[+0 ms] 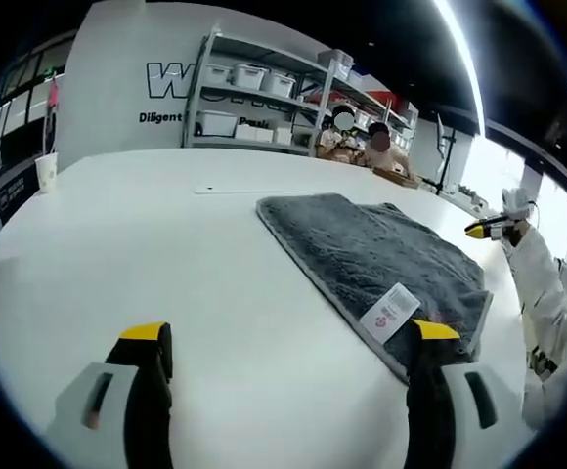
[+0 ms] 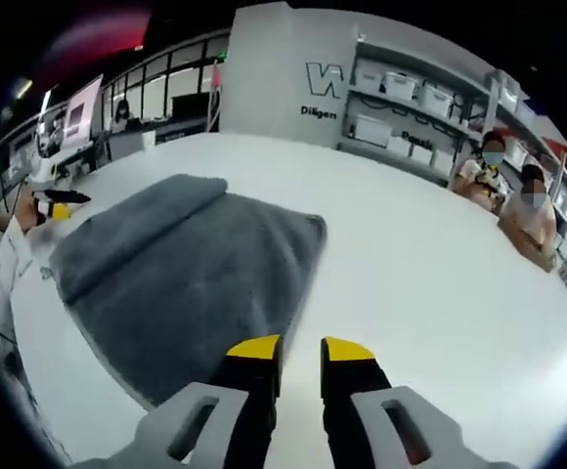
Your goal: Open the folded towel by lifting each exposed corner and separating the folded layers until the towel lies flat within the target outline without major curled edges
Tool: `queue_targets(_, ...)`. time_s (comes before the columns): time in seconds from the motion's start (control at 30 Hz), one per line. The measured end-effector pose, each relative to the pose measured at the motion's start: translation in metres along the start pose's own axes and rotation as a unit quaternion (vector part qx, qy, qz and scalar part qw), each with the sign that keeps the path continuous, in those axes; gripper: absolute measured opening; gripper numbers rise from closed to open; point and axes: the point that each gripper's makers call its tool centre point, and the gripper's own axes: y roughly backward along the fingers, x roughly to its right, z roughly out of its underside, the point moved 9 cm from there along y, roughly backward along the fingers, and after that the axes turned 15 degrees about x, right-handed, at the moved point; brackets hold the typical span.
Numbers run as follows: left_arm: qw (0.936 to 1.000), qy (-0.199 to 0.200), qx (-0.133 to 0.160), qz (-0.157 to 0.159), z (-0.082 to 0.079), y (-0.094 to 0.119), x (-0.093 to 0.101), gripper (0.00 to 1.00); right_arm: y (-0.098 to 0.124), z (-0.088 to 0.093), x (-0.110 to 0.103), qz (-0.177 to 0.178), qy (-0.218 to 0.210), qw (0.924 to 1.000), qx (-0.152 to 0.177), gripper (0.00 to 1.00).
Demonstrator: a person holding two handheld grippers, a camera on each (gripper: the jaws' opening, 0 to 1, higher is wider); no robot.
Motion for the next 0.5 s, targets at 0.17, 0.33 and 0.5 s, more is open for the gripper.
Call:
queue_targets(0.17,0.9999,0.001,0.006,0.015,-0.002,0.000,0.003,0.99,-0.029,-0.018,0.011,-0.015,0.009,0.9998,0.011,0.11)
queue_targets(0.33,0.9999,0.001,0.006,0.015,-0.002,0.000,0.004,0.99,-0.068,-0.035,0.022,-0.032,0.017,0.9993,0.008,0.11)
queue_targets(0.5,0.9999,0.001,0.006,0.014,-0.002,0.000,0.002,0.99,-0.103,-0.043,0.029,-0.038,0.006,0.9992,0.013,0.09)
